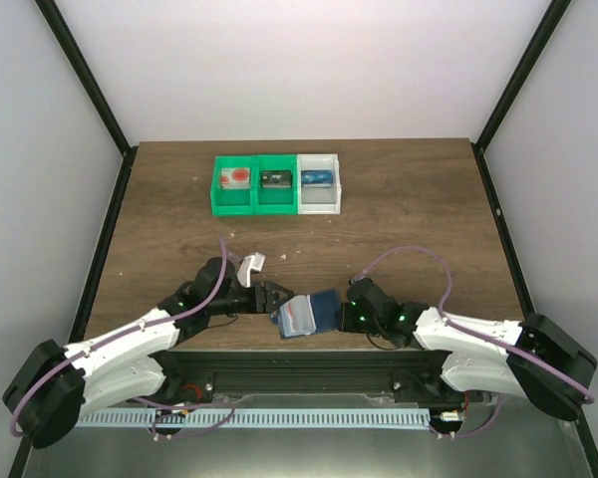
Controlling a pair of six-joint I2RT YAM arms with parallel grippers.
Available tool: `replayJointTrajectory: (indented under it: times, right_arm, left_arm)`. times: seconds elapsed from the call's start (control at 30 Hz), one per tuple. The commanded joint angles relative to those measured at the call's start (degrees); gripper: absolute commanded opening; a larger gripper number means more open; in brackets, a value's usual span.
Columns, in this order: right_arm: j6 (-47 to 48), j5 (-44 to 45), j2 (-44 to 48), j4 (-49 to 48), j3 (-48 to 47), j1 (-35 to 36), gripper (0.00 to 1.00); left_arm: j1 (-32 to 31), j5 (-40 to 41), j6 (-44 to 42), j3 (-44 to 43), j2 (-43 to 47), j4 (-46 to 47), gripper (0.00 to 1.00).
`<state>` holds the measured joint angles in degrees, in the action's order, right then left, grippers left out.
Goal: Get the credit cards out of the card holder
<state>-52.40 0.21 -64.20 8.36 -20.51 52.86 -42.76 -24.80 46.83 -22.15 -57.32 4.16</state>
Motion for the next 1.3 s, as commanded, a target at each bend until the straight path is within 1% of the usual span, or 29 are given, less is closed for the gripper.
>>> replayJointTrajectory:
  times: [0.0,0.23,0.37,0.47,1.07,1.27]
  right_arm:
    - [-1.25,-2.32,-0.48,-3.22,1.30,0.22,0.02]
    - [-3.52,-4.67,-0.88,-6.63,2.21,0.31,0.02]
    - [-4.19,-5.30,-0.76,-7.71,2.83,0.31,0.02]
    - [-4.33,-5.27,-0.66,-7.99,2.96,0.30,0.02]
    - [-4.49,-5.38,-0.13,-8.61,3.55,0.31,0.02]
    - [-4.46,-5.54,0.08,-8.71,3.56,0.27,0.02]
  left_arm:
    - [-0.19,-3.35,3.85,1.85,-1.31,8.09,0.68]
    - [-0.08,-4.10,4.74,3.65,-8.15,13.69,0.75]
    - [-0.20,-5.11,5.94,4.37,-10.57,16.69,0.78]
    - [-0.11,-4.81,6.32,4.73,-11.79,17.30,0.79]
    - [-0.19,-5.78,9.45,7.04,-17.99,22.78,0.80]
    - [-0.23,-5.95,9.95,6.31,-19.80,23.97,0.80]
